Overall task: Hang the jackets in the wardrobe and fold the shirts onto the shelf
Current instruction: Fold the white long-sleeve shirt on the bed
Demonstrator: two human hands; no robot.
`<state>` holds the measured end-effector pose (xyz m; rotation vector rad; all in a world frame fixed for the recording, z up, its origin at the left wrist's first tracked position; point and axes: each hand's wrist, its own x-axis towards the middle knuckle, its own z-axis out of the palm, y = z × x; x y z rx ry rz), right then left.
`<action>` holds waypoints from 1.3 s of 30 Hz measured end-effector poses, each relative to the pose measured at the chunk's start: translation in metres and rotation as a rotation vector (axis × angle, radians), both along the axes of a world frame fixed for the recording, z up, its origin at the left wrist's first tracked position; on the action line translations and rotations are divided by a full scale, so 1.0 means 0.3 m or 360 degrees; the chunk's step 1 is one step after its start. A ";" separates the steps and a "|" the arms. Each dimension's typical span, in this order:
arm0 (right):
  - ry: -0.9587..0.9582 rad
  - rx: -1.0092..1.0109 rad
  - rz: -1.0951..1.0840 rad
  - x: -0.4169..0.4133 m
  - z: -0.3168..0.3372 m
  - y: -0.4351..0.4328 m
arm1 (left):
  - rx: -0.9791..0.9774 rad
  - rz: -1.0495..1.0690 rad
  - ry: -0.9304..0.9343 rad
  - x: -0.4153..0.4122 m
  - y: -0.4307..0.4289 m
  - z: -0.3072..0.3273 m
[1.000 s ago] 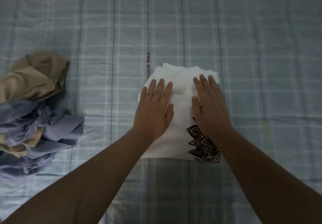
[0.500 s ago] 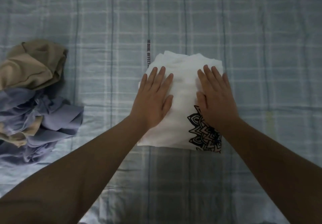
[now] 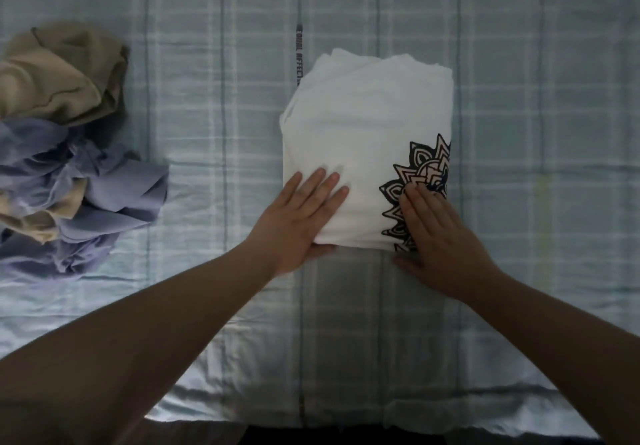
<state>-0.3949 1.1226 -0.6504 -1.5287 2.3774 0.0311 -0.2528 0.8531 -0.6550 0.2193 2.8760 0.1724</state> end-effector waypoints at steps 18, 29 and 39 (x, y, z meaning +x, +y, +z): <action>0.0076 -0.0064 -0.0010 0.101 0.124 0.076 | -0.0026 -0.0040 -0.0258 0.084 0.078 0.192; -0.0612 0.0041 -0.0306 0.125 0.184 0.075 | 0.0524 0.0169 -0.0554 0.128 0.091 0.191; -0.1225 -0.0218 -0.1197 -0.290 0.437 -0.143 | 0.1403 0.1344 -0.0342 -0.224 -0.169 0.366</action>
